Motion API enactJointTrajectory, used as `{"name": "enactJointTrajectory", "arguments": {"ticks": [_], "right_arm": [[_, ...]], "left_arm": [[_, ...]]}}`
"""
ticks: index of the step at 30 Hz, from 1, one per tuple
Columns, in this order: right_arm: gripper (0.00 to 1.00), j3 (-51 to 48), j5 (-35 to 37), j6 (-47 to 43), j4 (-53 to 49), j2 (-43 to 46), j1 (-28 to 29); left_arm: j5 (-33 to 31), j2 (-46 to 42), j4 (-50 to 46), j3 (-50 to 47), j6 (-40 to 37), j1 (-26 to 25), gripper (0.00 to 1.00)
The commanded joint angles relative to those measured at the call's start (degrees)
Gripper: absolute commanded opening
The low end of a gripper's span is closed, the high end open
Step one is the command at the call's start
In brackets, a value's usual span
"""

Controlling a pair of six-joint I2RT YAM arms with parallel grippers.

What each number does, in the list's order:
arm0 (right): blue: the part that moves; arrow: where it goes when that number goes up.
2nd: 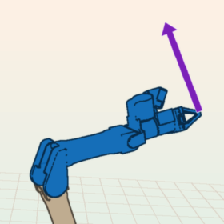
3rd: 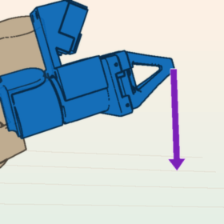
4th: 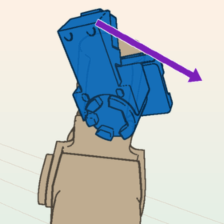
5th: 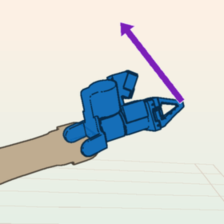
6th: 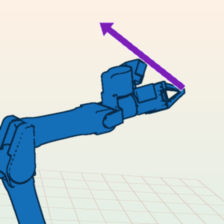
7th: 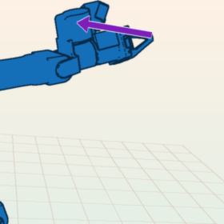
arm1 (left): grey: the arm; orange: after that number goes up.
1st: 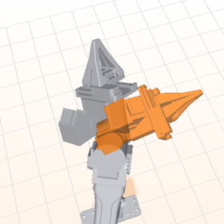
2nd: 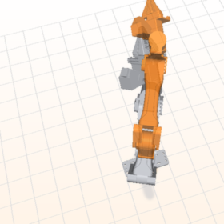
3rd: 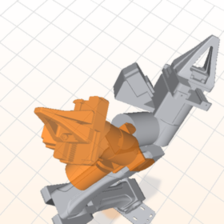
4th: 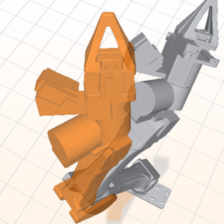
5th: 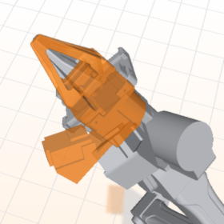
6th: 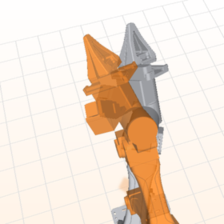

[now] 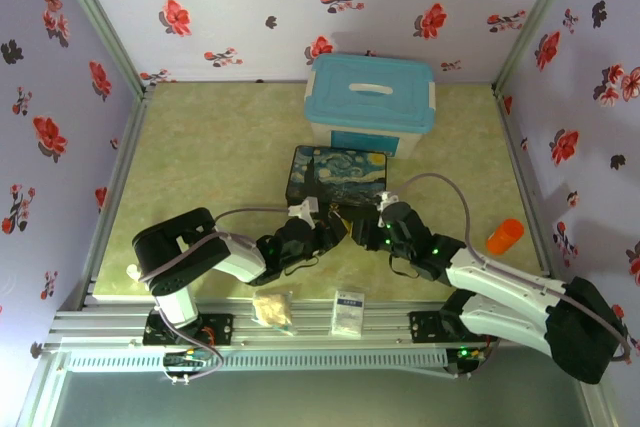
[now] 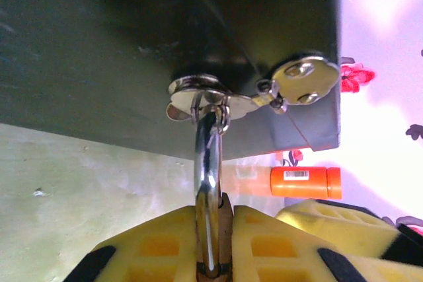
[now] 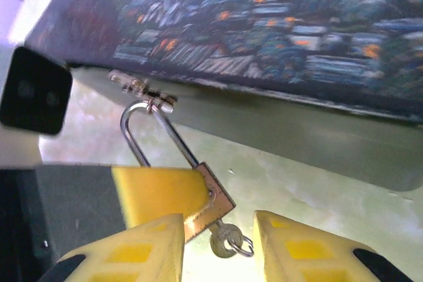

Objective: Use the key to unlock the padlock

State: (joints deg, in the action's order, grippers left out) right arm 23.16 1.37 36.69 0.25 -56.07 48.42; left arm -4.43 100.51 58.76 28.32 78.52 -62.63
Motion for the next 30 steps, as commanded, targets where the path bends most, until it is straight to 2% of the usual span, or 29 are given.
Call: {"name": "enactJointTrajectory", "arguments": {"ticks": [1, 3, 5, 13, 17, 30], "right_arm": [[0.30, -1.7, 10.9, -16.6, 2.4, 2.0, 5.6], [0.29, -4.9, 14.1, -24.2, 8.5, 2.8, 9.2], [0.29, -6.3, 15.7, -26.5, 10.8, 2.7, 9.8], [0.32, -7.2, 19.6, -33.3, 13.2, -1.8, 12.8], [0.34, -5.2, 18.5, -37.7, 13.0, -5.8, 13.4], [0.35, -4.8, 21.8, -42.3, 19.7, -14.9, 14.3]], "left_arm": [[0.9, -0.5, 3.0, -0.2, -1.6, -0.4, 0.00], [0.7, -0.7, 3.1, -0.4, -1.6, -0.4, 0.00], [0.5, -1.0, 3.0, -0.7, -1.7, -0.3, 0.00], [0.3, -1.8, 3.6, -1.3, -1.5, -0.4, 0.00], [0.3, -2.2, 3.4, -1.5, -1.4, -0.3, 0.00], [0.9, -2.6, 4.9, -1.9, -0.6, 0.2, 0.00]]}}
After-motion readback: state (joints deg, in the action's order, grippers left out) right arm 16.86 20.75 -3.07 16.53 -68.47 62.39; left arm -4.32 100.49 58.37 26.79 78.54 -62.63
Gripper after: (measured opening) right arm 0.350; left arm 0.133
